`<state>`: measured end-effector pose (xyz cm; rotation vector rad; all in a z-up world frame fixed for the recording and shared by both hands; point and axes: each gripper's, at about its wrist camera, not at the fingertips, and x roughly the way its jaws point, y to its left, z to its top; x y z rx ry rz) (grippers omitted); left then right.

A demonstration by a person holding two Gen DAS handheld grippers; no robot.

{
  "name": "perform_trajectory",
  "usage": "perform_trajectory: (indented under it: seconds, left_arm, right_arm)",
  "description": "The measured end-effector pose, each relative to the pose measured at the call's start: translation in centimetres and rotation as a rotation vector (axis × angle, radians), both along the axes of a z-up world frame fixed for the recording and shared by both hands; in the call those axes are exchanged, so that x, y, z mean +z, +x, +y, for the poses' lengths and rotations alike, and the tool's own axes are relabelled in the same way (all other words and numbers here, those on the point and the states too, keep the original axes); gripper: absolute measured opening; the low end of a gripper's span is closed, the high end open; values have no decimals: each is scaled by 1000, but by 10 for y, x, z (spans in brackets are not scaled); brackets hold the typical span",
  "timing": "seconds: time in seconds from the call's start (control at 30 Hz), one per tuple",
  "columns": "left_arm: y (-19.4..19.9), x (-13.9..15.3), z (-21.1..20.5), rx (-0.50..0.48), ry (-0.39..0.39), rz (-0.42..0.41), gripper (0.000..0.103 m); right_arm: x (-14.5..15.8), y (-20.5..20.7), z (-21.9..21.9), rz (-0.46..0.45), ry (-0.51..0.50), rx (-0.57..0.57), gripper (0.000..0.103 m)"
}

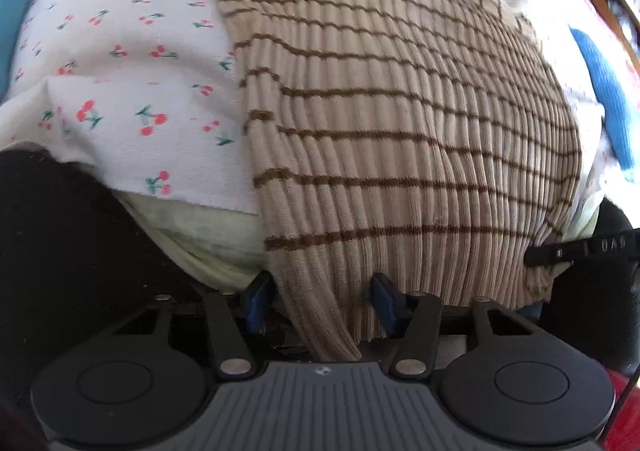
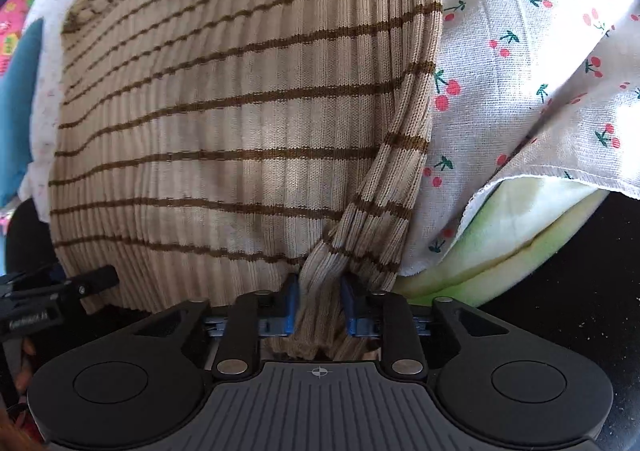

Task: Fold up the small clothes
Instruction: 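Grasp the hem with the right tool while the left tool grasps the hem too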

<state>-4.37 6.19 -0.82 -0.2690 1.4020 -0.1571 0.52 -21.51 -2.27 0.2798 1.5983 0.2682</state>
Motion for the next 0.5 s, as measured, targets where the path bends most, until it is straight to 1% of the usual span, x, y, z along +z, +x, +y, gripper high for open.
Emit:
perform_trajectory:
  seconds: [0.1,0.23,0.3,0.4,0.43,0.5]
  left_arm:
    - [-7,4,13,70,-52,-36,40]
    - [-13,11,28,150,-131,-74,32]
    - [-15,15,35,180,-190,-89,28]
    - [-14,16,43,241,-311,-120,23]
    - [-13,16,45,262,-337,-133,23]
    - [-10,19,45,289,-365,-161,20]
  right_arm:
    - [7,-9,-19,-26,92,-68,8]
    - [21,-20,-34,-100,236,-167,8]
    - [32,-18,-40,-147,310,-211,7]
    - [46,-14,-39,-219,410,-268,7]
    - [50,-13,-39,-241,439,-281,7]
    - [57,-8,-38,-286,495,-297,7]
